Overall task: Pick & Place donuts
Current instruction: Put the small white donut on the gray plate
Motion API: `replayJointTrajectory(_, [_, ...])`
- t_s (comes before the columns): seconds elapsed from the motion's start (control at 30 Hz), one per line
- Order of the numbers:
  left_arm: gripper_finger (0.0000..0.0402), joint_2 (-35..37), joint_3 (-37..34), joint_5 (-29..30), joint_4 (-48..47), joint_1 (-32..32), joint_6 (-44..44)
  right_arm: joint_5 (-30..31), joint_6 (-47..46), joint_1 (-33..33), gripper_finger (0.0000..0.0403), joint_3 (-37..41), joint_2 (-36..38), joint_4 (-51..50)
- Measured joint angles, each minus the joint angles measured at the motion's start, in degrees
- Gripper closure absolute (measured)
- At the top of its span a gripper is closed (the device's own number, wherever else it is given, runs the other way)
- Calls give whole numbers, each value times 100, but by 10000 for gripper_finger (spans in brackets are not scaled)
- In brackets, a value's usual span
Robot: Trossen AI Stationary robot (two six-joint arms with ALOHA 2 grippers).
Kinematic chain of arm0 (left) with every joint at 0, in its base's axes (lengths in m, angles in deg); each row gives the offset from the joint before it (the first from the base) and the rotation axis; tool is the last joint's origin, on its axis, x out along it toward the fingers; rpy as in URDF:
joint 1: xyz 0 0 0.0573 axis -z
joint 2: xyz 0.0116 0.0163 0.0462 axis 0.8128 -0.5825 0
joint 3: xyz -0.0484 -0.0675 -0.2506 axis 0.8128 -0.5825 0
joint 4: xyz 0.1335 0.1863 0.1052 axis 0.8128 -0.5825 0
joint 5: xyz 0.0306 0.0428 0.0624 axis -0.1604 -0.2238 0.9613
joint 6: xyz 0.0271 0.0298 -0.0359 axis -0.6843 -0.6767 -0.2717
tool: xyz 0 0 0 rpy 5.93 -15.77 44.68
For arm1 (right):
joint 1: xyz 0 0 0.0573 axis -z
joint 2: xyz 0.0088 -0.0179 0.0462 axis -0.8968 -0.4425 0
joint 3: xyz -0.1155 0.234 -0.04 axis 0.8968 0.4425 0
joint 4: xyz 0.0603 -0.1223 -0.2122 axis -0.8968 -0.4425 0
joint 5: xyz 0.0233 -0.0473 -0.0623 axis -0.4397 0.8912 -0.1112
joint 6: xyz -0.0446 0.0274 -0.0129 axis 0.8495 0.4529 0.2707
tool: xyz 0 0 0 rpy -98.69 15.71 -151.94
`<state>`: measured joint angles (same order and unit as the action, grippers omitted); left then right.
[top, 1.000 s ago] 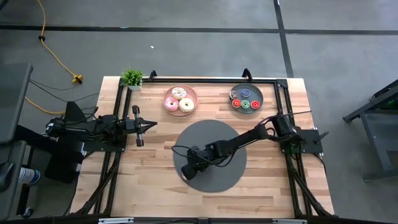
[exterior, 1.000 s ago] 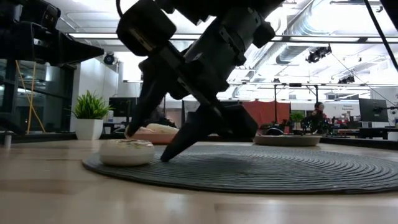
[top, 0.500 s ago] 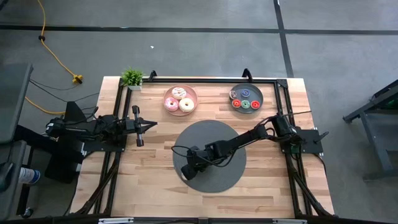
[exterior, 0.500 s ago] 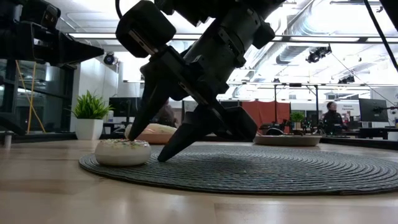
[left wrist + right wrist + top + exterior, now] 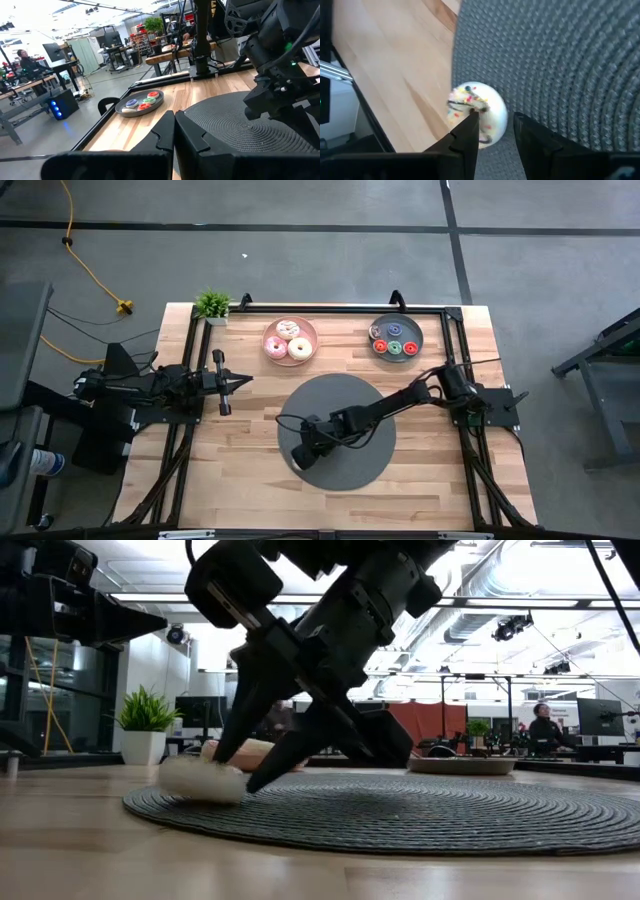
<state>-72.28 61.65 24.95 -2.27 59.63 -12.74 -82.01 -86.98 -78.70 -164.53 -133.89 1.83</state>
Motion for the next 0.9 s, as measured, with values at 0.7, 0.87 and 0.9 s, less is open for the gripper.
replayJointTrajectory(0.7, [401,2,0,-2,0,2,0,59,44,-20,289,2,256,-103])
replayJointTrajectory(0.87, [401,1,-2,-2,0,1,0,170,11,-31,289,2,258,-245])
replayJointTrajectory(0.9, [401,0,-2,-2,0,2,0,173,11,-33,289,2,258,-234])
